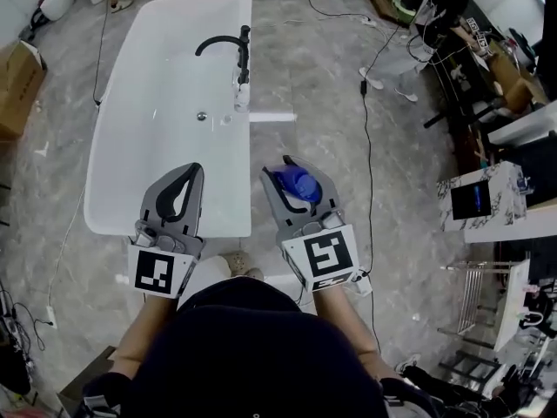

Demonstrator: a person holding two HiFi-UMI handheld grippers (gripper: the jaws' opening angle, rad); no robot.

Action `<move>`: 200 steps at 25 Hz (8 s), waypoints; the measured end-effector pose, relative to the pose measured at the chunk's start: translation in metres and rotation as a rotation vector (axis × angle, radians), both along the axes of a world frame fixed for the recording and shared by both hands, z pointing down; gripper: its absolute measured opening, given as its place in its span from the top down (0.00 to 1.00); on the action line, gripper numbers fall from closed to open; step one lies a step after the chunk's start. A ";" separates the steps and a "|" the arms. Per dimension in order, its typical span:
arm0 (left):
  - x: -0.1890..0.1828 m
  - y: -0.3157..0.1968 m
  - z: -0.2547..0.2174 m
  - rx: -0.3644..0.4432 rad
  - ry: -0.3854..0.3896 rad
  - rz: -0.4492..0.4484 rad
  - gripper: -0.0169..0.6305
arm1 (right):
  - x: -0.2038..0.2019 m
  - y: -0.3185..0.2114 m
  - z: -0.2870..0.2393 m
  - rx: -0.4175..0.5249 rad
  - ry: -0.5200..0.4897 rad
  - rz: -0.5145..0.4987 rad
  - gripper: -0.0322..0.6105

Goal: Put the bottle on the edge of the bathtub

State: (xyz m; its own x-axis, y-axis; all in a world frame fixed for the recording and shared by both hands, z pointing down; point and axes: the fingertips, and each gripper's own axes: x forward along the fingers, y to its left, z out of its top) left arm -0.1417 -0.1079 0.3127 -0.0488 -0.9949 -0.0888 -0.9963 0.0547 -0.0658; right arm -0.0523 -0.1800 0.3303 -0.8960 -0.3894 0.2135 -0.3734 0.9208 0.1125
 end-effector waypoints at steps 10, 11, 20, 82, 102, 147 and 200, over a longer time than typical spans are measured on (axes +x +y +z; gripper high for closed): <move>-0.014 -0.007 0.003 0.021 0.013 -0.025 0.97 | -0.013 0.004 0.002 0.043 0.052 -0.071 0.72; -0.020 -0.008 0.006 0.025 0.018 -0.020 0.97 | -0.019 0.003 0.006 0.045 0.065 -0.072 0.72; -0.044 -0.032 0.063 -0.017 0.029 0.023 0.97 | -0.062 -0.033 0.067 0.028 0.124 -0.061 0.72; -0.065 -0.138 0.310 -0.270 0.029 0.124 0.97 | -0.158 -0.139 0.432 -0.219 0.391 -0.053 0.72; -0.070 -0.144 0.324 -0.301 0.050 0.116 0.97 | -0.160 -0.140 0.443 -0.244 0.405 -0.079 0.72; -0.043 -0.099 0.108 -0.103 0.090 0.122 0.97 | -0.081 -0.057 0.113 -0.046 0.012 0.116 0.95; 0.459 0.033 -0.034 0.083 0.048 1.438 0.97 | 0.446 0.200 -0.044 0.262 -0.106 1.636 0.95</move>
State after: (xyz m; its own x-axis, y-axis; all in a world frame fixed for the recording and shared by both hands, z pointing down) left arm 0.3169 -0.0745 0.2787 0.9688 -0.1756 -0.1751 -0.1914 -0.9784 -0.0781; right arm 0.3939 0.0197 0.2863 0.4652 -0.8845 -0.0363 -0.8785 -0.4663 0.1038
